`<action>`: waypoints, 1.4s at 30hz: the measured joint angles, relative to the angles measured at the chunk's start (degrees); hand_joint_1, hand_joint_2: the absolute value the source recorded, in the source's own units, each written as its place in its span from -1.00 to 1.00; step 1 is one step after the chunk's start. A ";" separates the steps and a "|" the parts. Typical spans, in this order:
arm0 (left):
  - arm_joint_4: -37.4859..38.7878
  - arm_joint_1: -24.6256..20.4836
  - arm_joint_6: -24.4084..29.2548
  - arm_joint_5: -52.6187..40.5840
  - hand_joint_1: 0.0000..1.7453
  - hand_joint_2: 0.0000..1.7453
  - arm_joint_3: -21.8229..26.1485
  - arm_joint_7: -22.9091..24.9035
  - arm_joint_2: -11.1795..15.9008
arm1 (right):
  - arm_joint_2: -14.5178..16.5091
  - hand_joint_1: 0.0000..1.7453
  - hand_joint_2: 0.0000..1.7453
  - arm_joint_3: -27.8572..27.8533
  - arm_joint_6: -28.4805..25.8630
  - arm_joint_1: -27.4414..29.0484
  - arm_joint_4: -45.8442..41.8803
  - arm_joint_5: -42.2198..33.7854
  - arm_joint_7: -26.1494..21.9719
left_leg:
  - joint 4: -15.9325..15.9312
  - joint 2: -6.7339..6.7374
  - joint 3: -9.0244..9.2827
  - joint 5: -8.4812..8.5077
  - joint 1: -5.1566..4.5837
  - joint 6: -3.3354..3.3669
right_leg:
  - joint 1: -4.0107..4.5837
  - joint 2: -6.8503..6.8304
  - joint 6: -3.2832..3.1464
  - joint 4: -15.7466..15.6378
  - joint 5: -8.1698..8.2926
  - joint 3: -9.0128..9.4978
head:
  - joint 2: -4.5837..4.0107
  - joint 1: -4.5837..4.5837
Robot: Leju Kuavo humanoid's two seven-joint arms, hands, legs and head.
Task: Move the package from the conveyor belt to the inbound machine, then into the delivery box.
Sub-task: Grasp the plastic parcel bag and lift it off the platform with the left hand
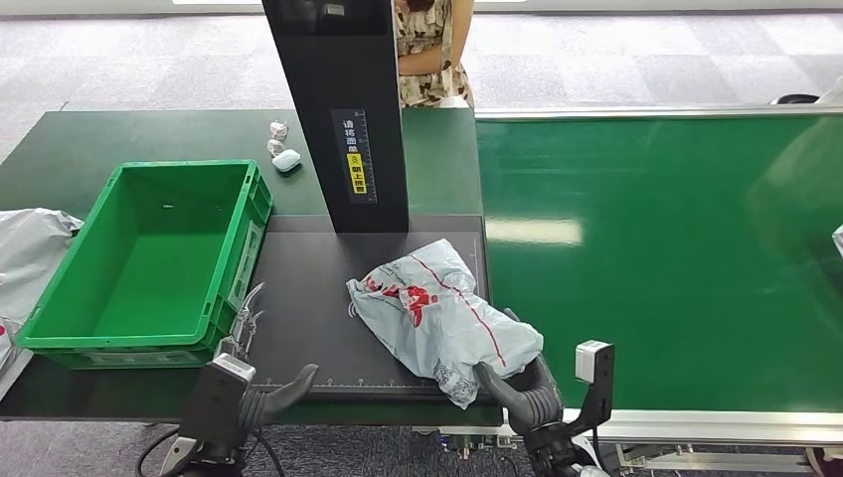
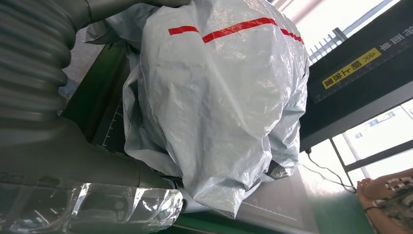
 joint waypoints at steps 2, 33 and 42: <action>0.00 -0.34 -1.70 -1.99 -1.00 1.00 -1.11 0.05 0.13 | 0.00 -1.00 1.00 0.01 0.11 -0.04 0.11 0.15 0.03 | 0.00 0.00 0.00 0.00 0.00 0.00 | 0.00 0.00 0.00 0.00 0.00 0.00 | 0.00 0.00; 29.36 -38.20 -17.37 -11.85 -1.00 1.00 -35.20 5.29 -3.27 | 2.92 -1.00 1.00 0.19 3.31 -3.57 1.21 2.86 3.23 | 0.06 -0.02 -0.01 0.15 -0.01 -0.01 | -0.01 -0.02 -0.12 0.02 0.19 -0.02 | 0.00 0.01; 32.97 -42.25 -18.57 -10.89 -1.00 1.00 -38.37 5.44 -5.05 | 3.12 -1.00 1.00 0.05 3.30 -2.20 -1.45 2.97 3.35 | 0.05 -0.02 -0.03 0.15 -0.01 -0.02 | 0.00 -0.02 -0.12 0.02 0.19 -0.04 | 0.00 0.01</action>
